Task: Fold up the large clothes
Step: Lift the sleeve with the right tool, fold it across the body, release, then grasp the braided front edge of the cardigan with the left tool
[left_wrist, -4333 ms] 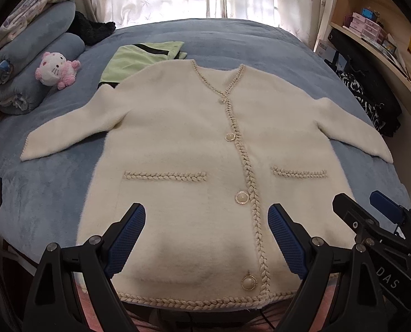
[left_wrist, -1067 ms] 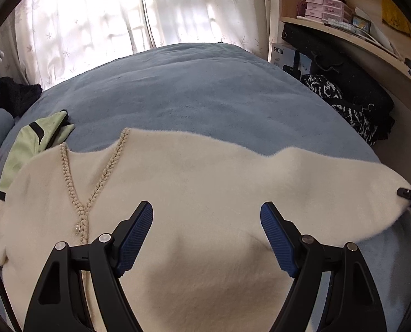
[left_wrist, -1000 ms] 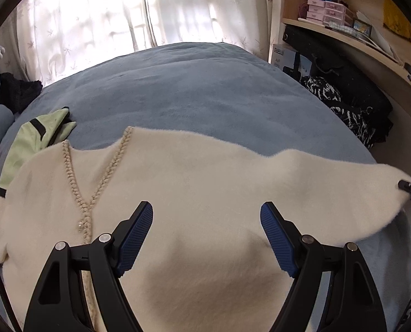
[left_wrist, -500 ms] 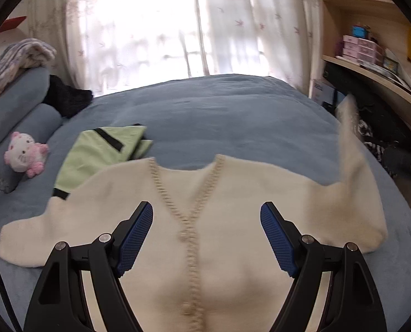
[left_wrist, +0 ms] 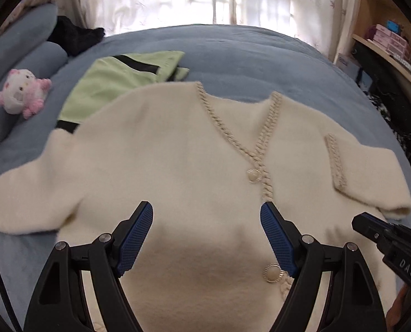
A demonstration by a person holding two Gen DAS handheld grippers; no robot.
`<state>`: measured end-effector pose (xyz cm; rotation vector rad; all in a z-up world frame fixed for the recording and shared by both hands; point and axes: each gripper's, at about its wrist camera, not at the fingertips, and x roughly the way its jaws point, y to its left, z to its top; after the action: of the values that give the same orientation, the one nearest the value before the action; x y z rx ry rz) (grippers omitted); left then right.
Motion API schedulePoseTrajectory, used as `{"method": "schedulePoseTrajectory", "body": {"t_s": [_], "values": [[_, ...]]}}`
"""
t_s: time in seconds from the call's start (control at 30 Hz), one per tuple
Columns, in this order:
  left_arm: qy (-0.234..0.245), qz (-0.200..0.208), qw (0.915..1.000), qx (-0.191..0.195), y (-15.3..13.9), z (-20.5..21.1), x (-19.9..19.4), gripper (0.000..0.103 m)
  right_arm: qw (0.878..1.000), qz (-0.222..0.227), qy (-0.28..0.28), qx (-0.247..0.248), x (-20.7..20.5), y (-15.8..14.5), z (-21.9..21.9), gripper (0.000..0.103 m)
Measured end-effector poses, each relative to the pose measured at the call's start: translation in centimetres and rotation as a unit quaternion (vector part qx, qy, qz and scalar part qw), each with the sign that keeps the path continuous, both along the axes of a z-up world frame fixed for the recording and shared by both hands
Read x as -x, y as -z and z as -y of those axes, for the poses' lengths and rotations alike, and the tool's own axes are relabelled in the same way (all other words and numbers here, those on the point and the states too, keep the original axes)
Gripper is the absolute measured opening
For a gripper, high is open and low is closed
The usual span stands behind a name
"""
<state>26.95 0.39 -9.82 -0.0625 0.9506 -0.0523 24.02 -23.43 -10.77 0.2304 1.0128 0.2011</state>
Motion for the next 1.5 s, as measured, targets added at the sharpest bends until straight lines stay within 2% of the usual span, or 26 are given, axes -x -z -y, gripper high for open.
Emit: {"method": "schedulePoseTrajectory", "body": {"t_s": [0.13,0.27,0.4,0.43,0.47,0.53,0.7,0.83,0.93,0.97,1.0,1.03,1.07,1.2,1.33,1.43,1.5], "values": [[0.033,0.028,0.9986,0.030,-0.4,2.5,0.5,0.079,0.999,-0.001,0.032,0.017,1.0,0.0,3.5,0.014],[0.070,0.056,0.9933,0.073,-1.2,5.7,0.3,0.079,0.998,-0.002,0.059,0.028,1.8,0.0,6.2,0.014],[0.111,0.023,0.9882,0.103,-0.5,9.6,-1.7,0.079,0.996,-0.001,0.083,0.015,2.4,0.3,8.6,0.014],[0.120,0.013,0.9863,0.113,0.0,10.4,-2.2,0.079,0.996,-0.001,0.093,0.014,2.7,0.4,9.4,0.021],[0.128,0.005,0.9843,0.122,0.3,11.1,-2.6,0.079,0.995,-0.001,0.100,0.012,2.8,0.5,9.8,0.033],[0.142,-0.018,0.9807,0.133,1.3,13.3,-3.8,0.079,0.993,0.008,0.122,0.003,3.3,0.5,10.7,0.045],[0.152,-0.054,0.9766,0.142,4.4,16.8,-6.4,0.077,0.990,0.026,0.138,-0.025,4.4,0.1,12.1,0.045],[0.150,-0.090,0.9751,0.137,7.1,19.0,-8.6,0.063,0.989,0.034,0.142,-0.036,5.1,0.1,12.7,0.045],[0.156,-0.093,0.9768,0.114,7.9,21.0,-9.2,0.059,0.989,0.031,0.140,-0.035,5.2,0.4,12.8,0.045],[0.164,-0.090,0.9761,0.110,7.8,21.7,-9.3,0.041,0.989,0.031,0.140,-0.037,5.3,0.6,12.9,0.045],[0.170,-0.092,0.9754,0.107,7.8,22.3,-9.3,0.034,0.989,0.030,0.140,-0.038,5.4,0.7,13.0,0.045],[0.164,-0.091,0.9783,0.089,7.7,23.0,-9.2,0.026,0.989,0.029,0.142,-0.039,5.4,0.8,13.0,0.045],[0.165,-0.085,0.9794,0.079,7.5,23.6,-9.1,0.018,0.988,0.028,0.144,-0.042,5.5,0.9,13.1,0.045],[0.169,-0.063,0.9814,0.067,5.2,23.6,-8.5,0.016,0.987,0.023,0.150,-0.048,5.9,1.0,13.3,0.045],[0.167,0.007,0.9840,0.063,-0.8,21.1,-6.8,0.016,0.987,0.029,0.155,-0.038,6.9,0.2,13.4,0.045],[0.153,0.064,0.9849,0.049,-5.8,17.0,-5.4,0.016,0.987,0.036,0.152,-0.029,7.5,-0.7,13.1,0.045],[0.139,0.087,0.9859,0.035,-7.6,14.7,-4.7,0.016,0.988,0.041,0.146,-0.022,7.9,-1.1,12.8,0.045]]}}
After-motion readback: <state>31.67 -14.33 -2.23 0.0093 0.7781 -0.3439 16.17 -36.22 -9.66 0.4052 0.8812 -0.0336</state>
